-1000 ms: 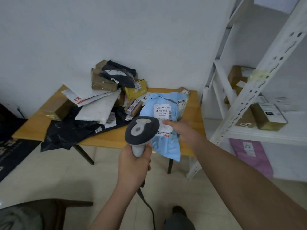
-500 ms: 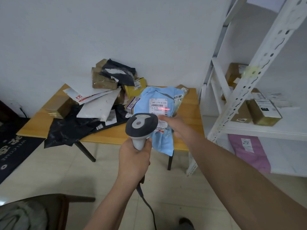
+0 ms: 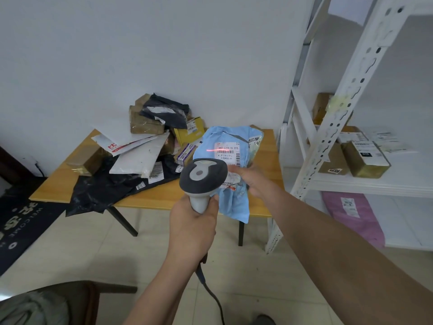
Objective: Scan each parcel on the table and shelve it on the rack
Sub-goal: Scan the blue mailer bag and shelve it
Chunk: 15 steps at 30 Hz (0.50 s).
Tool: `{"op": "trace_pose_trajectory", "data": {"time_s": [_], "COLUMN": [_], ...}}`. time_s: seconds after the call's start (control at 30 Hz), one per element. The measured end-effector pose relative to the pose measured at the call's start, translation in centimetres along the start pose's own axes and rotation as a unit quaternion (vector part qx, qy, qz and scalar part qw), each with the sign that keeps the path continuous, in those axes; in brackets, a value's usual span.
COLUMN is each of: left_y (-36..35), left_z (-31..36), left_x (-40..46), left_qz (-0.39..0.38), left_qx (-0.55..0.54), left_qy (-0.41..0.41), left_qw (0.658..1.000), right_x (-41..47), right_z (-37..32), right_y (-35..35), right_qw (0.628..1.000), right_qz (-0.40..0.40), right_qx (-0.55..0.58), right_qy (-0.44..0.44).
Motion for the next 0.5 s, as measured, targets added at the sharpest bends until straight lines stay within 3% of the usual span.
{"op": "trace_pose_trajectory", "data": {"time_s": [0.5], "left_y": [-0.9], "left_z": [0.8], "left_x": [-3.0], "left_qz": [-0.014], "left_qx": [0.033], "left_qy": [-0.013], "left_qw": [0.999], "right_x": [-2.4], "right_z": [-0.1], "right_y": [2.8], "right_qw": [1.000], "right_qz": [0.013], "right_qx": [0.014], "right_qy": [0.014]}}
Point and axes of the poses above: each hand's wrist, its own x-axis towards the middle knuckle, its own y-axis out of the back of the hand, z = x × y, the point moved 5 cm from there along x, towards the middle knuckle, and after that the axes turned 1 degree about z, right-handed, at the moved point
